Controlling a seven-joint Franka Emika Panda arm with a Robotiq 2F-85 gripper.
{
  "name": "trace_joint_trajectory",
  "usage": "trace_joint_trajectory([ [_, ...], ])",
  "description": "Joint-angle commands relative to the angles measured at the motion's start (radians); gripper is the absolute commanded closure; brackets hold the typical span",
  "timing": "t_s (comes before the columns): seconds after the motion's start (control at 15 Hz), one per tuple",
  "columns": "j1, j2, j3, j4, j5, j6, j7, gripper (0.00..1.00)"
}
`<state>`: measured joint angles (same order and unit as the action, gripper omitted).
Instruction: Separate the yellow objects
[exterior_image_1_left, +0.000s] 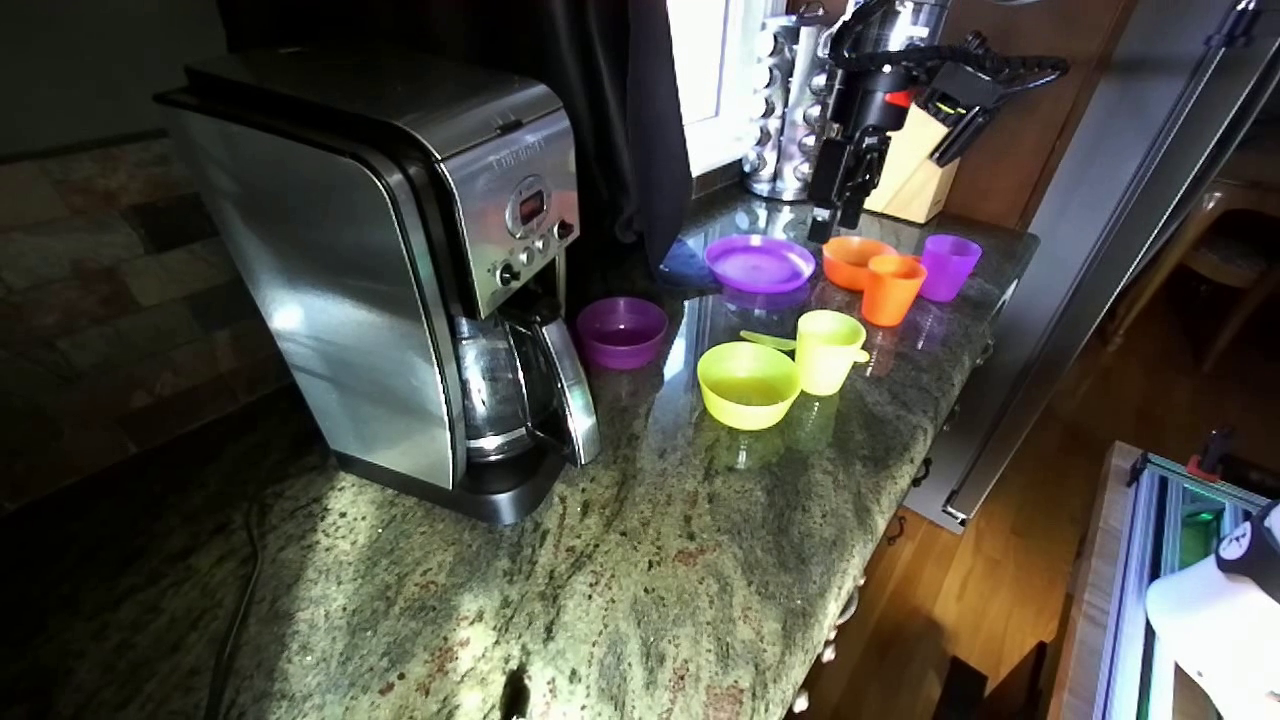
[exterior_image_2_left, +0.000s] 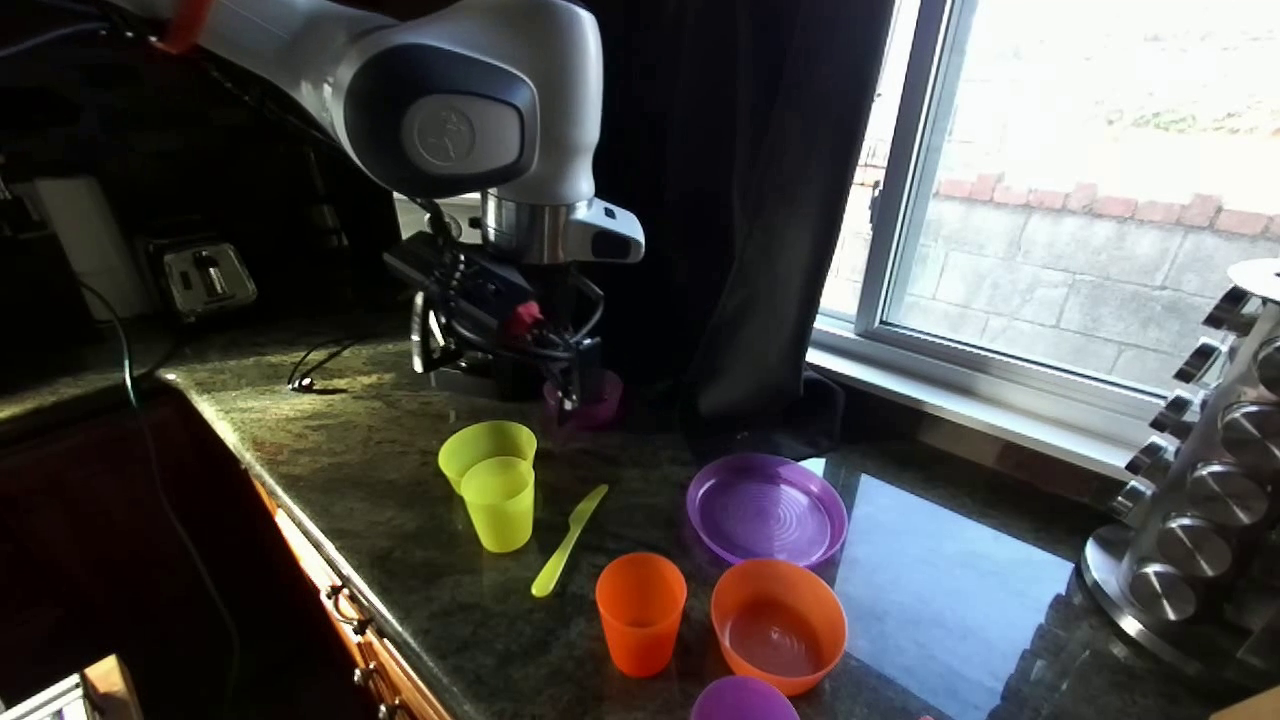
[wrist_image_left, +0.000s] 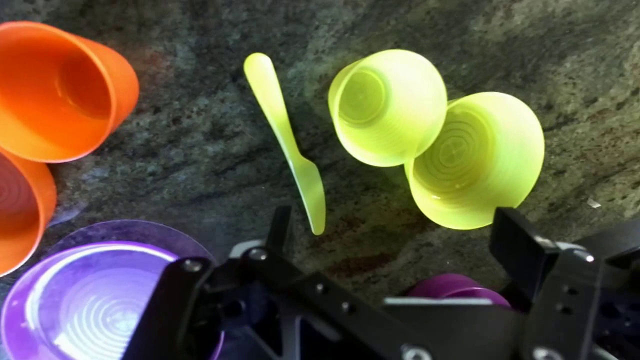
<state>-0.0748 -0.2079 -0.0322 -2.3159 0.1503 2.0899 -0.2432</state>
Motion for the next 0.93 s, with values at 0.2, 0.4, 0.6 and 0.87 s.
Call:
trace_joint_trajectory([
  [0.2,0.083,-0.002,0.094,-0.038,-0.066,0.018,0.274,0.0],
  [0.4,0.098,0.014,0.115,-0.037,-0.093,0.026,0.347,0.0],
  [0.6,0.105,0.025,0.123,-0.038,-0.109,0.039,0.384,0.0],
  [0.87,0.108,0.032,0.121,-0.046,-0.135,0.088,0.391,0.0],
])
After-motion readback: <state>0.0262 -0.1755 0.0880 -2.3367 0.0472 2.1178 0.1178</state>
